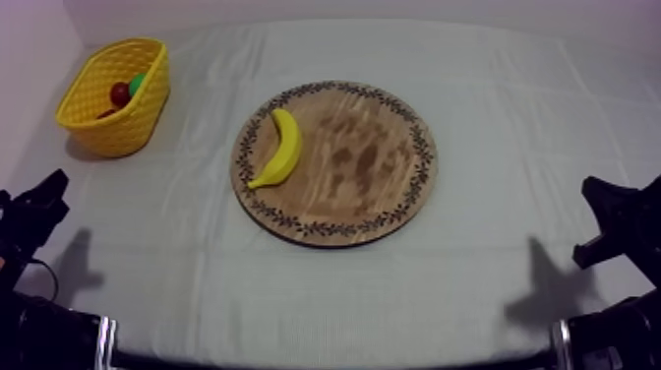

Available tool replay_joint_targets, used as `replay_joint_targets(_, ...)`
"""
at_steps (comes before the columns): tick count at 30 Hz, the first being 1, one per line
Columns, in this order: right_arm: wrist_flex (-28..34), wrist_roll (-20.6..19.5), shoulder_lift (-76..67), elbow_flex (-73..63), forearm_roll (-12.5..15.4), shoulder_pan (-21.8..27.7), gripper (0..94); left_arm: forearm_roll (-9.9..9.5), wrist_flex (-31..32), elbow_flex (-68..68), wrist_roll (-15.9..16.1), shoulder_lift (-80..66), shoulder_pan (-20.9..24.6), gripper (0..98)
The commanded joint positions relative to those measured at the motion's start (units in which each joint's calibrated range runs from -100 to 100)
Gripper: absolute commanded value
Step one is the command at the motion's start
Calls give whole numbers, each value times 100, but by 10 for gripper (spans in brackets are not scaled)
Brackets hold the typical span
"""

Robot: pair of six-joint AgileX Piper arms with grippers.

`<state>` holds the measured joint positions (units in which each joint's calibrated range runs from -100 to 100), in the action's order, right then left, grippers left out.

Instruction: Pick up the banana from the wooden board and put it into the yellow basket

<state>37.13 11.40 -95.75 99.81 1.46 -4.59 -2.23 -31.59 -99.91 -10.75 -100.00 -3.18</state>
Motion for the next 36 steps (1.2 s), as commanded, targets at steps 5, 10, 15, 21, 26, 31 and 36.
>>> replay_joint_targets(5, 13, -33, 0, -3, -46, 37, 3, -29, -34, 2, -16, 0, -62, 1)
replay_joint_targets(10, 13, -35, 0, -3, -46, 37, 3, -29, -34, 2, -6, 0, -67, 1)
replay_joint_targets(15, 13, -36, 0, -3, -46, 37, 3, -29, -34, 2, -39, 0, -67, 1)
replay_joint_targets(21, 13, -37, 0, -3, -46, 37, 3, -4, -43, 8, 117, 29, -36, 0)
replay_joint_targets(26, 13, -39, 0, -3, -46, 37, 3, 332, 45, 282, 416, 445, -20, 0)
replay_joint_targets(31, 13, -37, 0, -3, -46, 35, 3, 460, -111, 1123, 668, 1199, -108, 0)
replay_joint_targets(36, 13, -35, 0, -3, -46, 31, 3, 469, -586, 2255, 870, 2127, -209, 0)
